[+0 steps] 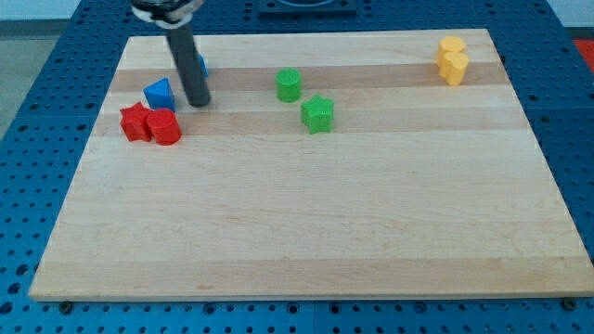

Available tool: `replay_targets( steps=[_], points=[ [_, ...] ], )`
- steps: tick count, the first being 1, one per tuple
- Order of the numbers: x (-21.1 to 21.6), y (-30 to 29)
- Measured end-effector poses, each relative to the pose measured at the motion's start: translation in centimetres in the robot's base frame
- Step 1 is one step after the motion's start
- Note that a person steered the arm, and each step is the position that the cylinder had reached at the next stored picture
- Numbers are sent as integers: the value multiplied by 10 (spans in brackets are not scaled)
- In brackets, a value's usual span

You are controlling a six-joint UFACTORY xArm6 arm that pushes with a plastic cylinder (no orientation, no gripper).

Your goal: Push the blue cube towards right

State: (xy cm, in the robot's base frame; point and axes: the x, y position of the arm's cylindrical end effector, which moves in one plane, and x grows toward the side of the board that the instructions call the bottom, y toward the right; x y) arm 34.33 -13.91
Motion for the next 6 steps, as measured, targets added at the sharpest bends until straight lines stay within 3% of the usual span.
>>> replay_targets(
  steps=[1, 2, 3, 4, 5, 6],
  points=[
    [-31, 49],
    [-99, 42],
    [-139, -33],
    [-151, -107],
    [-131, -119],
    [-70, -75]
  ],
)
